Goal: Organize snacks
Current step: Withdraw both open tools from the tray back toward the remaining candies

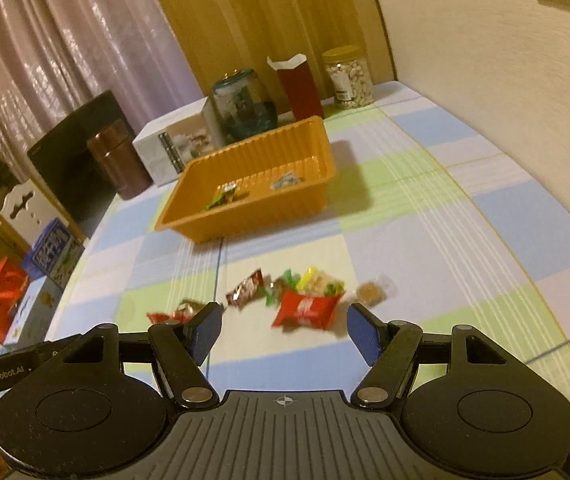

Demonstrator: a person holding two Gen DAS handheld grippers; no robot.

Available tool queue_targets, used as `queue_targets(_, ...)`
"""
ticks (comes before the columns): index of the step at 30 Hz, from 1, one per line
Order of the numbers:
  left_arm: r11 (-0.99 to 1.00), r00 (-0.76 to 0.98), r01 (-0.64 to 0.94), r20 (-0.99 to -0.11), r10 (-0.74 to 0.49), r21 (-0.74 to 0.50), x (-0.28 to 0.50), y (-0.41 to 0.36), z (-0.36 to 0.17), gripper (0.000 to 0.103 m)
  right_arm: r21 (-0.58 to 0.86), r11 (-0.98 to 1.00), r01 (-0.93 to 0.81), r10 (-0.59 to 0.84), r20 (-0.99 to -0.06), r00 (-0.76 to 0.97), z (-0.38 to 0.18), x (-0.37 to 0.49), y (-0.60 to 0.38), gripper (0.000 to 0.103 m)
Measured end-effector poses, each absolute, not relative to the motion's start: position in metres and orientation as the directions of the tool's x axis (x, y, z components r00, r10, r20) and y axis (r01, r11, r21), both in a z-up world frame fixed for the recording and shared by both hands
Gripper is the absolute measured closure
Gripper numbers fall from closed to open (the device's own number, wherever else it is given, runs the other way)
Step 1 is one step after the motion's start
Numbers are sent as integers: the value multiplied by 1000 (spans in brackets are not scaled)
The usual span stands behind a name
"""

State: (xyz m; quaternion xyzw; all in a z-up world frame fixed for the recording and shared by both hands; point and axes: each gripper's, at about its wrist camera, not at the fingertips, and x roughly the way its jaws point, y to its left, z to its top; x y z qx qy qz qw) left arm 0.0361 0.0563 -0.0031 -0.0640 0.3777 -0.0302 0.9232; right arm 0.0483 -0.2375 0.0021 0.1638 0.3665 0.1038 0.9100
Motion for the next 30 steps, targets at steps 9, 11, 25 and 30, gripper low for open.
queue_targets(9,992,706,13,-702,-97,-124,30,52,-6,35,363,930,-64,301,-646,702,-6,38,-240,34)
queue_targets(11,992,702,16,-705,-99,-124,33,51,-7,35,358,932,-62,295,-647,703,-7,39,-242,34)
queue_targets(25,994,646,35,-757,-104,-106,64,40,-45,35,232,956,-178,291,-695,658,-36,73,-236,34)
queue_targets(30,997,644,40,-761,-81,-72,80,39,-61,41,209,961,-183,278,-711,646,-48,88,-237,34)
